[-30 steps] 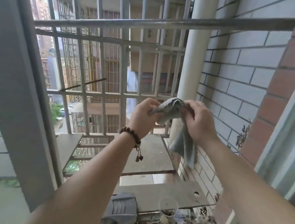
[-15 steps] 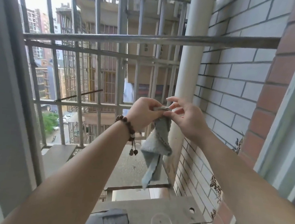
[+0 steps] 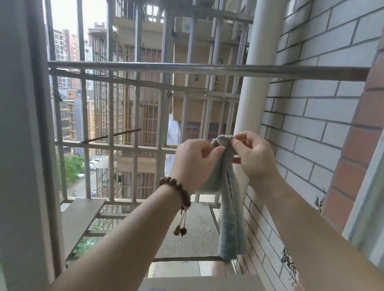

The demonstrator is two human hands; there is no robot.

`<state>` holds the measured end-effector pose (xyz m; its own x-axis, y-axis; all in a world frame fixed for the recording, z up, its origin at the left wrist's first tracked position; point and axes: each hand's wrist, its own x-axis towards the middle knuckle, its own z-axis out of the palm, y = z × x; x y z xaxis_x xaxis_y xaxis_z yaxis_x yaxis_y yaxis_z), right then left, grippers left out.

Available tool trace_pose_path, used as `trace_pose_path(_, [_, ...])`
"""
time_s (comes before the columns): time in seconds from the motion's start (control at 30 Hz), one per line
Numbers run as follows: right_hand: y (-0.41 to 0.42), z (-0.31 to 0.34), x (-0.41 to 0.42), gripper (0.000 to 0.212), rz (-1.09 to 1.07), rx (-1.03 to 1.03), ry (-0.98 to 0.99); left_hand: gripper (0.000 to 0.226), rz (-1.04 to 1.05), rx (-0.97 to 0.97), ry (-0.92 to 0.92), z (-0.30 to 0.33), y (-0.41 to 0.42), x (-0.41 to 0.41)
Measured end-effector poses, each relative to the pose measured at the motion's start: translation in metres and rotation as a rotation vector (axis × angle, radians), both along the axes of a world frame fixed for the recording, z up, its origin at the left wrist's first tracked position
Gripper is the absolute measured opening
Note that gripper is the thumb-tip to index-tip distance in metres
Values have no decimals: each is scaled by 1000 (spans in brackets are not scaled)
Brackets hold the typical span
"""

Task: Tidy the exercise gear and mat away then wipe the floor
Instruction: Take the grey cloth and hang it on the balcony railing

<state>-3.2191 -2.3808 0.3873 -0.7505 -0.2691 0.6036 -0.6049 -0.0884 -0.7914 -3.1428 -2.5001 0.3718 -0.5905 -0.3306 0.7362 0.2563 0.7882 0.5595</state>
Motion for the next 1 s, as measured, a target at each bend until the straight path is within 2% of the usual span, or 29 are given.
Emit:
trace_pose_path(0.1, [1, 0, 2, 15, 44, -2, -28, 38, -74, 199, -12, 3, 6, -6])
trace_pose_path(0.17, [1, 1, 5, 16, 80, 2, -37, 28, -182, 306, -7, 7, 9, -6])
trace_pose_path(0.23, [3, 2, 6, 12, 115, -18, -46, 13, -256, 374, -16, 11, 10, -7])
trace_pose_path(0.43, [19, 16, 0, 8, 93, -43, -59, 10, -361, 484, -75, 31, 0, -6])
trace_pose_path(0.53, [33, 31, -11, 10, -56, -13, 32, 6, -241, 401, -32, 46, -20, -7])
trace_pose_path(0.7, [58, 65, -23, 5, -411, 71, 292, 2, 49, 58, 21, 77, -59, -23])
trace_pose_path(0.77, [69, 80, -33, 8, -556, 78, 348, 3, 152, -10, 64, 89, -73, -29])
trace_pose_path(0.87, [79, 99, -47, 11, -657, 29, 322, 10, 238, 134, 87, 106, -93, -38])
trace_pose_path(1.0, [78, 126, -55, 18, -673, -53, 257, 29, 181, 515, 162, 131, -115, -50])
